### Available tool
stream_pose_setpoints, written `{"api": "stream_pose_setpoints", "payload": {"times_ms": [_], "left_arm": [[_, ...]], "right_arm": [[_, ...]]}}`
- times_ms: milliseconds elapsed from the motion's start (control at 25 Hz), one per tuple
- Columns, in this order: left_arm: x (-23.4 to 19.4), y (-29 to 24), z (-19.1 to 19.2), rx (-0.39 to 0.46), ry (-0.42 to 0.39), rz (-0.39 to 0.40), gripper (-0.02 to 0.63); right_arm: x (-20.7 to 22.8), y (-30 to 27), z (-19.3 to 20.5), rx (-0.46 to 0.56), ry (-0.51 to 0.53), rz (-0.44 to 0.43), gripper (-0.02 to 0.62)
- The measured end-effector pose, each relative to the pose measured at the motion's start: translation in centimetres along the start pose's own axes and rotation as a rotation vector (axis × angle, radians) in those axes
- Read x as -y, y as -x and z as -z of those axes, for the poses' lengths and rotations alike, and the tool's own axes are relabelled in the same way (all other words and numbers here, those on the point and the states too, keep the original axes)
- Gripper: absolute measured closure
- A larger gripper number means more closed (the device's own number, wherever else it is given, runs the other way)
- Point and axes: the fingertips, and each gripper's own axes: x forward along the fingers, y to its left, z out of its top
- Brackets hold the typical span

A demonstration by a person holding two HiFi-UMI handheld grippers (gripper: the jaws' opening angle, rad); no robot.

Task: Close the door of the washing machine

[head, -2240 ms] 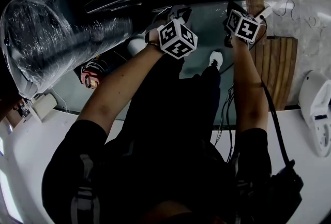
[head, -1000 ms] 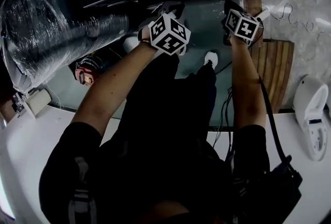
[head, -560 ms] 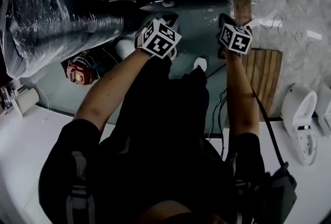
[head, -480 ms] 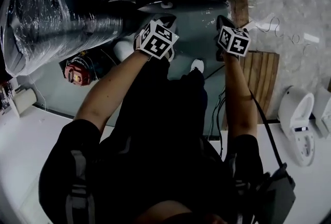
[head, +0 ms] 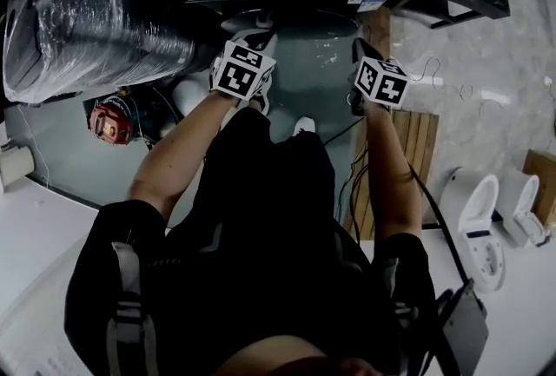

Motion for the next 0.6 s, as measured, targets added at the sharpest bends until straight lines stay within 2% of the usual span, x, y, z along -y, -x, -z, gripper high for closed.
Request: {"api": "stream_pose_setpoints", "payload": {"times_ms": [280,480,600], "left_arm": [[-0.2,6.1,-1.7,0.106,0.103,-0.049,0.603],[-1.1,10.6,-3.5,0.177,0.120,-0.100,0.603],[-2.0,13.4,-4.6,0.233,0.135,-0.111,0.603]], "right_arm": [[-3.6,4.6,-4.0,0.058,0.100,-0.085,0.591],[-6.5,7.3,-7.3,0.086,0.127,-0.131,0.591],[-8.4,9.1,-9.8,0.136,0.167,-0.144,0.591]]}}
